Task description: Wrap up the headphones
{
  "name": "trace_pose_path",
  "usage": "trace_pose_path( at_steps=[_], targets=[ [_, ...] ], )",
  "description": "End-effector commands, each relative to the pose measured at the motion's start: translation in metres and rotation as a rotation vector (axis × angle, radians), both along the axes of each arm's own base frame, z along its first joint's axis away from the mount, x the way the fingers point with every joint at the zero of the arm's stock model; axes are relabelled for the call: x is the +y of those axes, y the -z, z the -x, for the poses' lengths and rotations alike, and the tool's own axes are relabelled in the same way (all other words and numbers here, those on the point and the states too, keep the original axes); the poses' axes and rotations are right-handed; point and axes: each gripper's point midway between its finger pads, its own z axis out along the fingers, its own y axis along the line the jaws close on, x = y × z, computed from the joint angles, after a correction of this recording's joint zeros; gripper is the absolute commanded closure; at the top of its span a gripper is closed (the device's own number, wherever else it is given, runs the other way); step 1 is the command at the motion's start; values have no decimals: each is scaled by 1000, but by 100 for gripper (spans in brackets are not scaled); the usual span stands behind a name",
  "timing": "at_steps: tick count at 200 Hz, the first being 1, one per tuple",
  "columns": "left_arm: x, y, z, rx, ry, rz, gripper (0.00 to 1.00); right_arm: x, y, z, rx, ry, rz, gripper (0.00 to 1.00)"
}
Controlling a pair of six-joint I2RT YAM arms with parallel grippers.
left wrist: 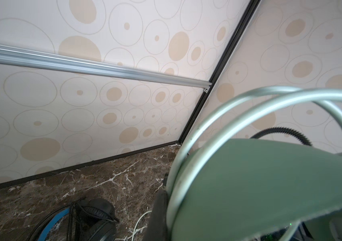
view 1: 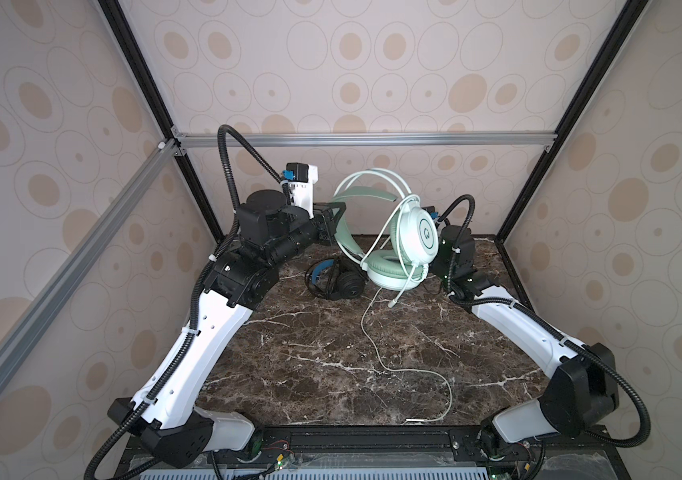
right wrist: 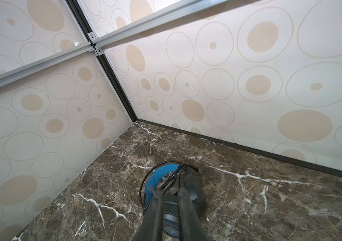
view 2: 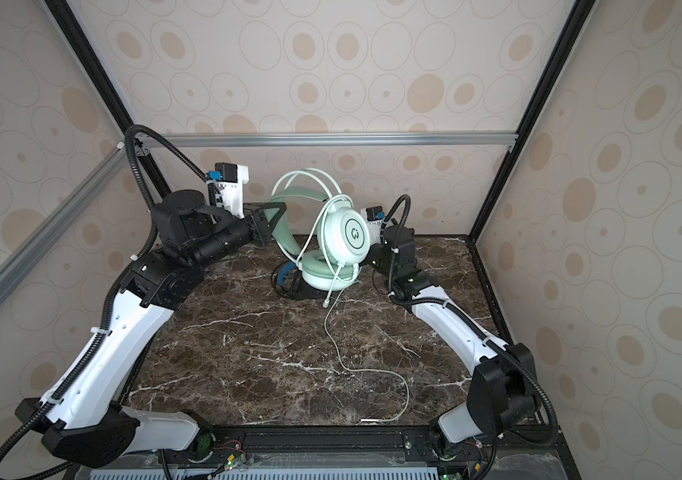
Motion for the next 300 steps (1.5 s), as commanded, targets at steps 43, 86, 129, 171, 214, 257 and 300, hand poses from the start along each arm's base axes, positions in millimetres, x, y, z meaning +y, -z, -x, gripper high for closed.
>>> trace_pose_path(
  at_steps=[43, 86, 129, 171, 214, 257, 300],
  targets=[
    [1, -95, 15, -144, 65, 267, 100, 16, 32, -9, 75, -24, -55, 86],
    [2, -110, 12, -152, 66, 370, 100, 27, 40, -11, 94, -33, -51, 99],
    [15, -98, -4, -120, -26, 476, 100, 37, 43, -1, 84, -14, 26, 100],
    [31, -87, -35, -79, -163, 629, 100, 40, 50, 19, 80, 4, 135, 100],
    [40, -74, -74, -36, -328, 660, 100, 38, 43, 35, 47, 28, 216, 100],
    [41, -51, -113, 18, -456, 645, 100, 39, 27, 51, -9, 34, 275, 100],
    [47, -21, -137, 23, -591, 515, 100, 58, 13, 80, -105, -15, 432, 100]
  ],
)
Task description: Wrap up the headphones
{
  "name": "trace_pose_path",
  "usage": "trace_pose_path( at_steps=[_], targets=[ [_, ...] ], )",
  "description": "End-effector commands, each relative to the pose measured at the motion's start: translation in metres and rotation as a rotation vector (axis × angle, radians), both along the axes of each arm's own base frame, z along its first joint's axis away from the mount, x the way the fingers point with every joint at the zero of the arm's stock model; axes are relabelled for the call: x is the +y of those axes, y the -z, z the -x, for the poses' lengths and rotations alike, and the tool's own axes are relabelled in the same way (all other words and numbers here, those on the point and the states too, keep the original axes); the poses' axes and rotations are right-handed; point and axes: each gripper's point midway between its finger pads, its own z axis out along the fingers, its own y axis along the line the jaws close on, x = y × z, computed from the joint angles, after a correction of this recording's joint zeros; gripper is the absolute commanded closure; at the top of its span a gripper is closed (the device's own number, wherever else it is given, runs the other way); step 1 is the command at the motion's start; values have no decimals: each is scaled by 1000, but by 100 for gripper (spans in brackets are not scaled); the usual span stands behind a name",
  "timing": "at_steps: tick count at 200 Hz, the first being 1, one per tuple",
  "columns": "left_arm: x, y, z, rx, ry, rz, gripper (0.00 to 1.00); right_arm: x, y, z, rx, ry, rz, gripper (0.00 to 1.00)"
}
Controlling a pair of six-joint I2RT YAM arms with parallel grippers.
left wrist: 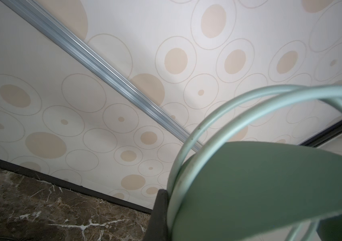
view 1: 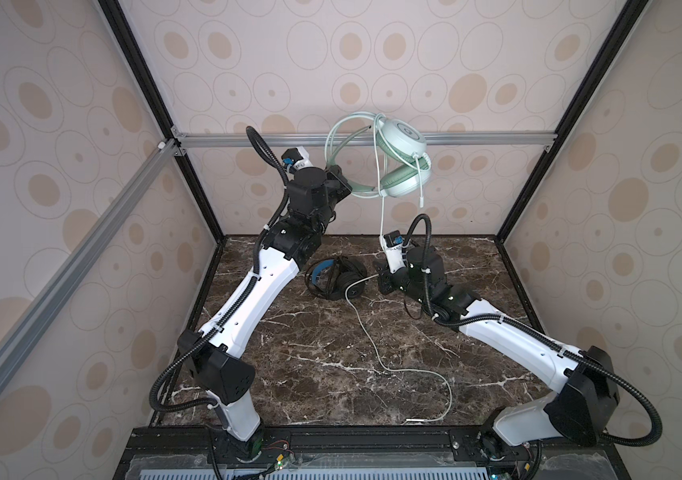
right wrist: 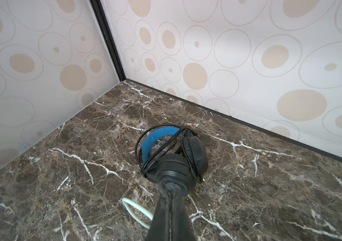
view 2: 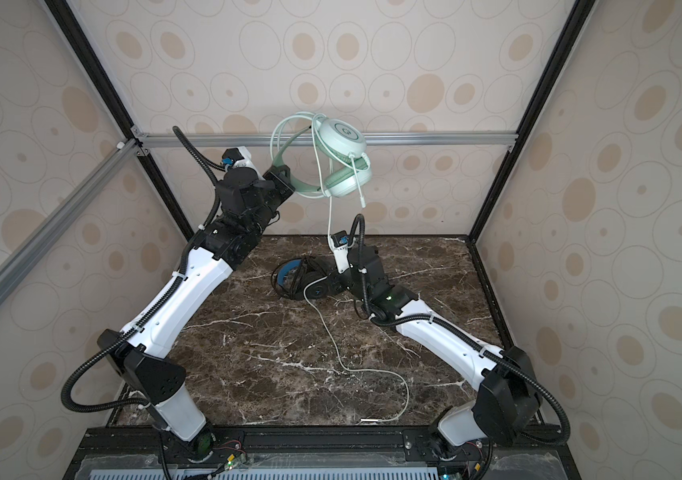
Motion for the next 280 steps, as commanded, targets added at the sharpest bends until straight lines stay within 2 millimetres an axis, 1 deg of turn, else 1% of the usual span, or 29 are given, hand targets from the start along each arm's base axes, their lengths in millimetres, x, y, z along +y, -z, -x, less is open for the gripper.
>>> trace_pose_path(
  at_steps=[1, 28, 53, 78, 92, 107, 124, 139, 151, 173, 189, 212, 248, 261, 280],
  targets=[
    [31, -41, 5, -96, -134, 50, 100, 5, -18, 22, -79, -38, 123, 100],
    [37, -21, -4, -62, -200, -67, 100, 12, -32, 40, -118, -72, 189, 100],
    [42, -2, -6, -26, -268, -240, 100, 6, -44, 43, -88, -47, 251, 100],
    [50, 15, 4, -11, -313, -378, 100, -2, -60, 43, -82, -25, 289, 100],
    [53, 23, 10, -3, -325, -424, 100, -4, -70, 45, -96, -30, 299, 100],
    [51, 25, 18, -10, -328, -498, 100, -5, -82, 46, -120, -47, 317, 100],
    [45, 26, 27, -16, -330, -626, 100, -8, -94, 45, -146, -58, 388, 100],
    [42, 27, 38, -22, -334, -731, 100, -12, -99, 42, -160, -69, 483, 100],
    [41, 23, 48, -33, -346, -811, 100, -16, -101, 39, -180, -66, 555, 100],
    [41, 25, 58, -26, -333, -954, 100, -26, -107, 33, -219, -39, 663, 100],
    [42, 27, 62, -11, -324, -1030, 100, -29, -111, 29, -244, -28, 716, 100],
    [50, 29, 68, 29, -341, -1088, 100, -32, -116, 25, -262, 1, 753, 100],
    [58, 34, 72, 66, -361, -1123, 100, -34, -124, 23, -270, 37, 741, 100],
    [56, 37, 73, 64, -346, -1138, 100, -36, -126, 22, -277, 48, 744, 99],
    [45, 39, 71, 47, -268, -1175, 100, -42, -132, 16, -306, 108, 780, 99]
  ],
)
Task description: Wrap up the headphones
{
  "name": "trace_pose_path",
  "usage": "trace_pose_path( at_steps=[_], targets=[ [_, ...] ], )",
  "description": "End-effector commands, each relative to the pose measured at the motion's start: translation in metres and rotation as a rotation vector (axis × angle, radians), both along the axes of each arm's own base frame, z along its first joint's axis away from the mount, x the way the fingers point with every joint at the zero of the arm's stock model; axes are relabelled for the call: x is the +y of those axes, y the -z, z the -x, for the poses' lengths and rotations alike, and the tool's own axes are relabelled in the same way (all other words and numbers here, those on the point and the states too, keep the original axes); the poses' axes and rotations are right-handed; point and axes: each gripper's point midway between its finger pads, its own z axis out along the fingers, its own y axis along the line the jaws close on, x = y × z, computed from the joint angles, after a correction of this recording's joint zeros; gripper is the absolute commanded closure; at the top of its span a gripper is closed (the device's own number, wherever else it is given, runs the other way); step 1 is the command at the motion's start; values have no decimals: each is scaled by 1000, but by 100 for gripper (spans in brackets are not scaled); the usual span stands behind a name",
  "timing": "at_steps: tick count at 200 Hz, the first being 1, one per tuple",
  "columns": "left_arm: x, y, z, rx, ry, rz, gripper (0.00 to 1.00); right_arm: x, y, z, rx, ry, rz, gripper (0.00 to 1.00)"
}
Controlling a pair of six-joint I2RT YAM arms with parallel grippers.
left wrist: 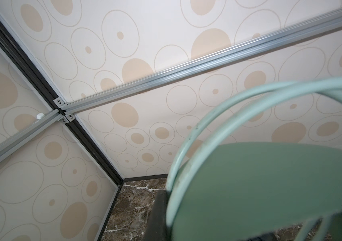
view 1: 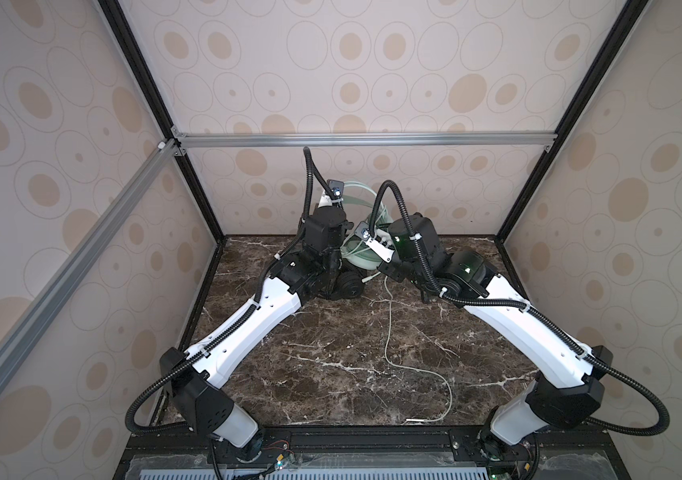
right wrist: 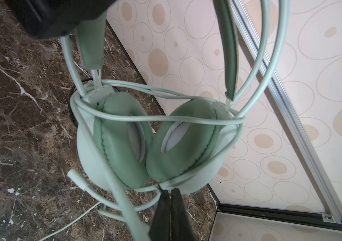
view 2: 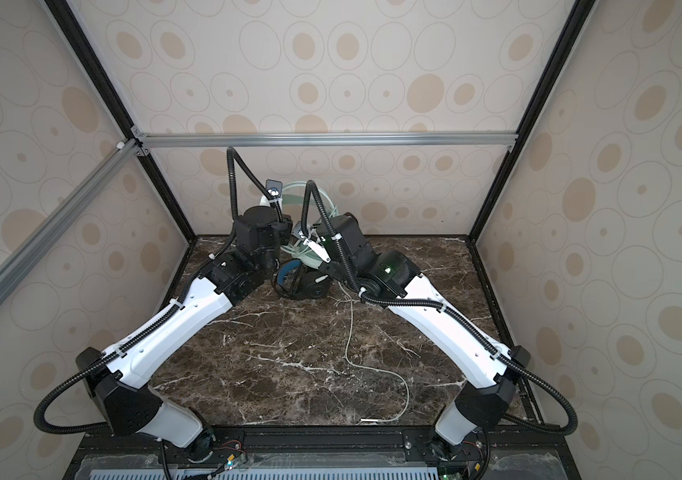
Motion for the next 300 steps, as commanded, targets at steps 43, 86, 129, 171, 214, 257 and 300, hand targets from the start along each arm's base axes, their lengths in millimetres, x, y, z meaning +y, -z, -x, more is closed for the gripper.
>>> trace_pose_path(
  at_steps=[43, 86, 129, 171, 214, 257, 300],
  targets=[
    [-20, -4, 15, 94, 214, -11, 100, -22, -42, -14, -187, 108, 37, 92],
    [-19, 15, 30, 168, 254, 31, 100, -32, -38, -18, -208, 139, 77, 92],
    [-10, 18, 37, 186, 233, 36, 100, -47, -38, -22, -223, 172, 92, 92],
    [-10, 17, 38, 195, 246, 38, 100, -58, -33, -21, -226, 195, 107, 91],
    [-14, 19, 43, 199, 287, 56, 100, -82, -35, -23, -213, 241, 55, 90],
    [-17, 9, 52, 171, 346, 94, 100, -101, -26, -29, -151, 291, -92, 90],
    [-22, -9, 62, 148, 401, 165, 100, -130, -1, -43, -54, 375, -307, 90]
  ],
)
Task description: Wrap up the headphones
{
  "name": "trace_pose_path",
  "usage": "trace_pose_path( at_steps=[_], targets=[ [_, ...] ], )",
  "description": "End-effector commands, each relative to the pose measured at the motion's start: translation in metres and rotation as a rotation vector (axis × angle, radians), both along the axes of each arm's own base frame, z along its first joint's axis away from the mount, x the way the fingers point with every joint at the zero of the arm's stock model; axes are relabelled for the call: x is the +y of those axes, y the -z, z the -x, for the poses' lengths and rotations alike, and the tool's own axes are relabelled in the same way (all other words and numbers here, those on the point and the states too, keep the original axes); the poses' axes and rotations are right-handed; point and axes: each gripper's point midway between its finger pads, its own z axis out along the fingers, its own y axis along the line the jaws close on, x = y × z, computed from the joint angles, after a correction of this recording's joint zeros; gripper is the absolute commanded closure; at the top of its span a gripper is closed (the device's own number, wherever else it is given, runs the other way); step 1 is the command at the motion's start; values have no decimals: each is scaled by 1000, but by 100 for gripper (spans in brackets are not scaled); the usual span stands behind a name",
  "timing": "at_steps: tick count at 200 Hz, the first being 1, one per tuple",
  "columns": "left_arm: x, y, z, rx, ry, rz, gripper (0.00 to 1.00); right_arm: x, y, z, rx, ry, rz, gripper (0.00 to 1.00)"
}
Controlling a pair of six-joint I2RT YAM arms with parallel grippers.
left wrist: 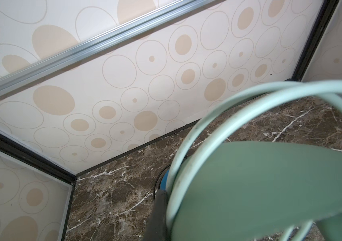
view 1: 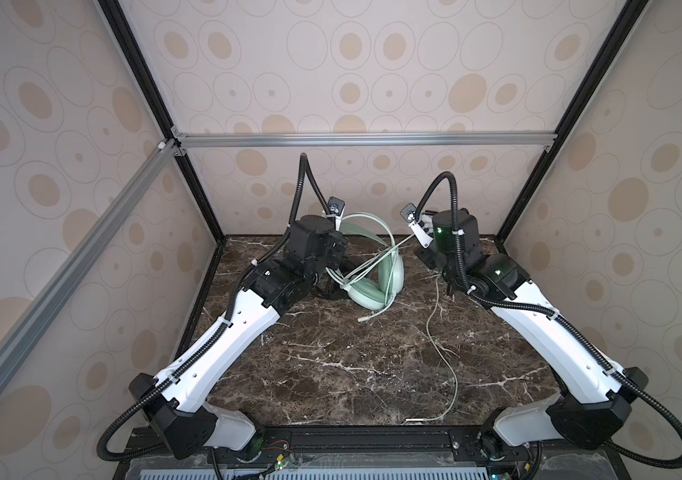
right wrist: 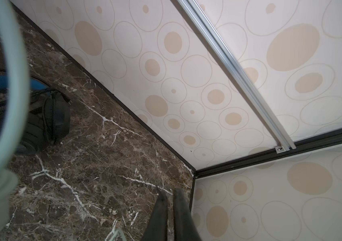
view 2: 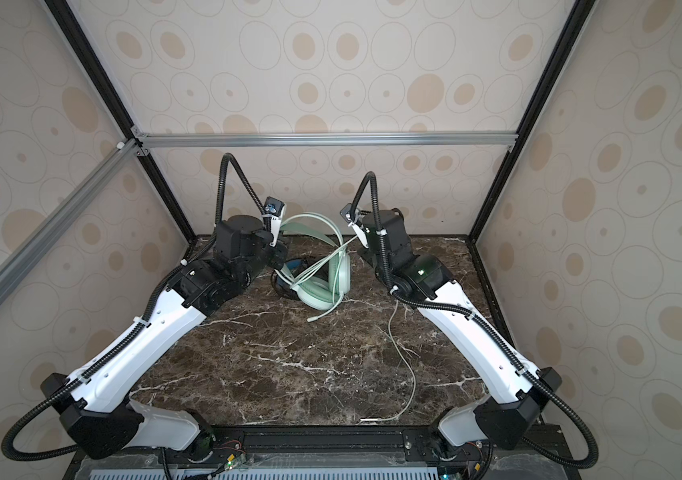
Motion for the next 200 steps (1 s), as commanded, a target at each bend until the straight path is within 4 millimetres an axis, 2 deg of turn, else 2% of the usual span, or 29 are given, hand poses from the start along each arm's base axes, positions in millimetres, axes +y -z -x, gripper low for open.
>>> trace_pose_path(
  at_steps=[1, 23, 48, 70, 95, 116, 145, 200],
  targets=[
    [4, -39, 13, -59, 32, 121, 100, -20, 6, -6, 18, 63, -204, 90],
    [-10, -50, 23, -51, 127, 183, 100, -31, 17, -16, 39, 90, -325, 90],
    [-29, -60, 37, -29, 254, 247, 100, -27, 26, -27, 48, 88, -397, 90],
    [-45, -78, 53, -42, 372, 343, 100, -21, 35, -37, 62, 80, -479, 91],
    [-46, -102, 56, -71, 391, 413, 100, -12, 43, -45, 73, 56, -558, 91],
    [-45, -129, 61, -126, 409, 481, 100, -4, 52, -49, 90, 37, -603, 91],
    [-46, -164, 69, -187, 452, 563, 100, 13, 47, -52, 59, -44, -710, 89],
    [-47, -214, 76, -267, 504, 704, 100, 40, 40, -57, 42, -161, -885, 89]
  ],
)
